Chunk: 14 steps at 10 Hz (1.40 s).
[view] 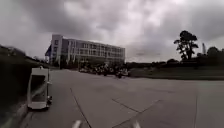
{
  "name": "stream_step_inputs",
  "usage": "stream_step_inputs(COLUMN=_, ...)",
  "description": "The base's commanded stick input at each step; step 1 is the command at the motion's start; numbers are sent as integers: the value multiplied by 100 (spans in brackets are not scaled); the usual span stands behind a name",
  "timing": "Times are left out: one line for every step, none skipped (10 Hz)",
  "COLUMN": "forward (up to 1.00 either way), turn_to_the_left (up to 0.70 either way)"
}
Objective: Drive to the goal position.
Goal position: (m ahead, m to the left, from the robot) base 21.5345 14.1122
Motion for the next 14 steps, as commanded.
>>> stream_step_inputs(forward=0, turn_to_the_left=0)
stream_step_inputs(forward=0, turn_to_the_left=19)
stream_step_inputs(forward=0, turn_to_the_left=65)
stream_step_inputs(forward=0, turn_to_the_left=70)
stream_step_inputs(forward=0, turn_to_the_left=70)
stream_step_inputs(forward=0, turn_to_the_left=70)
stream_step_inputs(forward=0, turn_to_the_left=70)
stream_step_inputs(forward=0, turn_to_the_left=70)
stream_step_inputs(forward=0, turn_to_the_left=70)
stream_step_inputs(forward=0, turn_to_the_left=70)
stream_step_inputs(forward=0, turn_to_the_left=70)
stream_step_inputs(forward=0, turn_to_the_left=70)
stream_step_inputs(forward=0, turn_to_the_left=70)
stream_step_inputs(forward=0, turn_to_the_left=70)
